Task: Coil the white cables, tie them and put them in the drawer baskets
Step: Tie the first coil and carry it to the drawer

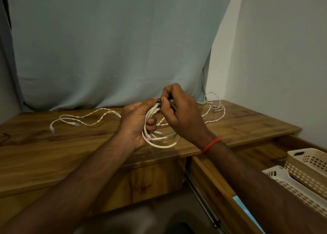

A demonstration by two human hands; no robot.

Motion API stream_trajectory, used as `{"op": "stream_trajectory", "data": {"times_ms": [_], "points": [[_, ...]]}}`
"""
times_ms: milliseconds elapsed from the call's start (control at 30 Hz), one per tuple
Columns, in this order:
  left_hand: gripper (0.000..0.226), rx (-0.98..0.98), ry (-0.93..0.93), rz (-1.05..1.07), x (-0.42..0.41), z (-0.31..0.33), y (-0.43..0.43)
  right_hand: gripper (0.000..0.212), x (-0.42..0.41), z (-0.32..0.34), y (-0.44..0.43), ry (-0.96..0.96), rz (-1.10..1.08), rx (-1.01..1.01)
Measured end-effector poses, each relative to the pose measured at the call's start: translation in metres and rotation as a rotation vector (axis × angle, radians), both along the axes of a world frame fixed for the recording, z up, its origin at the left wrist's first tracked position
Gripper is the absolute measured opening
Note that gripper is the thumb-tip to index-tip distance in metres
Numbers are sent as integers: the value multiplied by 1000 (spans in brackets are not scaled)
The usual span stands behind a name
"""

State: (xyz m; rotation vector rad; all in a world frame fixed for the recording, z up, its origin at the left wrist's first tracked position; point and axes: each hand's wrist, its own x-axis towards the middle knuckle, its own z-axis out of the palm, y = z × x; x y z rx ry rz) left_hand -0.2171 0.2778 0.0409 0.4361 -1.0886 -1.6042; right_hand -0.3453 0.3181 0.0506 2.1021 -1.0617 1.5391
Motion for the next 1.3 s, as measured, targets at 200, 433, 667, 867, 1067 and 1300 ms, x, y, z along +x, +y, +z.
{"op": "stream_trajectory", "data": {"times_ms": [200, 433, 667, 867, 1067, 1300], "points": [[15, -73, -141, 109, -13, -13, 12, 8, -17, -20, 16, -167, 70, 143], [21, -20, -200, 96, -32, -27, 16, 8, -40, -39, 34, -187, 117, 232], [24, 58, -199, 24, -54, -27, 21, 3, -63, -46, 38, 116, -107, 18], [15, 41, -175, -29, -63, -29, 25, 12, -79, -46, 47, 217, -141, 30], [24, 31, -155, -32, -75, -26, 34, 22, -92, -38, 58, 285, -167, -24], [23, 28, -166, -91, -92, -22, 42, 31, -104, -31, 69, 320, -183, -97]]}}
